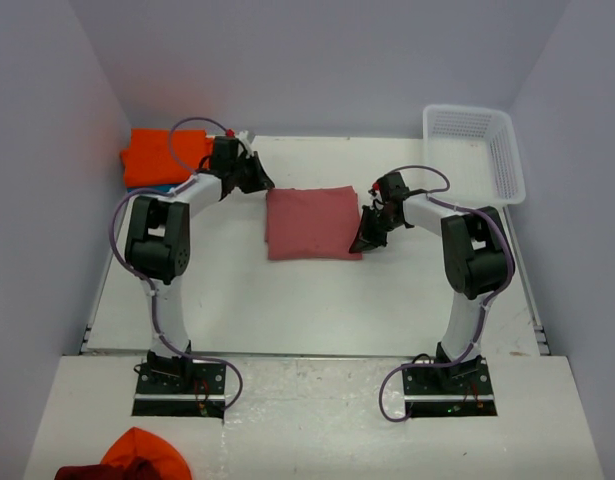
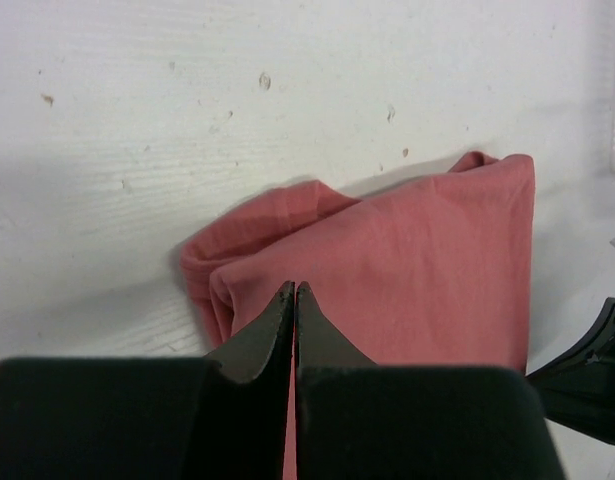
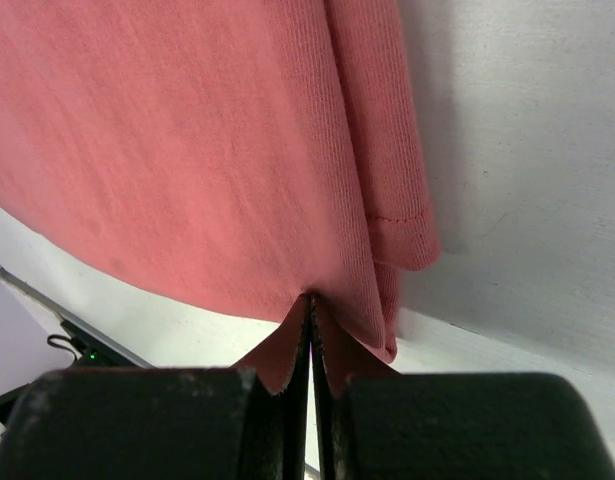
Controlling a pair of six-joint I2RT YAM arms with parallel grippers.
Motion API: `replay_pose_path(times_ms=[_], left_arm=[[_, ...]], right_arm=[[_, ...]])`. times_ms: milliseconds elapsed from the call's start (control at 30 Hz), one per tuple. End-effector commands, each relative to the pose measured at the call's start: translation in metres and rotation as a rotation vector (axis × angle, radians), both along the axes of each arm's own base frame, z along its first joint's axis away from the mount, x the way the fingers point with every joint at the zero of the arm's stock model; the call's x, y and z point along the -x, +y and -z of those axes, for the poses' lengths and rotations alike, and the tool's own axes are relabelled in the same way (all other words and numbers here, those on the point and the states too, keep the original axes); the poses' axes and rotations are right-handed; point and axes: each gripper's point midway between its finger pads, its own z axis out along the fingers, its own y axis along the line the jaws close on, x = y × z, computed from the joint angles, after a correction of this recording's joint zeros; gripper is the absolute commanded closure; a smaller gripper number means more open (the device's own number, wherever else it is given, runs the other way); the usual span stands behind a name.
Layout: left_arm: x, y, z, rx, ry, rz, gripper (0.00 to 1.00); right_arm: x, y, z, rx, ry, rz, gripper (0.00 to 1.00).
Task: Fold and stack the t-shirts
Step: Smooth out wrinkles on the folded tshirt
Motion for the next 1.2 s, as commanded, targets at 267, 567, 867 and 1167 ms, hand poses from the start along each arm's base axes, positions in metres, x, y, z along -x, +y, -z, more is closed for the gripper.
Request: replay_pose_path(times_ms=[267, 567, 867, 1167], left_arm=[[-0.024, -0.005, 0.039, 0.055, 0.023, 0.006, 1.0], [-0.038, 0.038, 0.04, 0.06, 0.022, -0.065, 1.0], [-0.043, 0.023, -0.053, 0.151, -0.181, 0.04, 0.85], [0.017, 0.054, -0.089, -0.007, -0.168, -0.124, 0.31]], right_arm=[[-0.002, -0.005, -0.019, 0.036, -0.054, -0.012, 1.0], [0.0, -0.004, -0.008, 0.043, -0.034, -0.02, 1.0], [-0.006, 0.001, -0.007, 0.034, -0.065, -0.047, 1.0], [-0.008, 0.012, -0.034, -0.016, -0.135, -0.065, 1.0]])
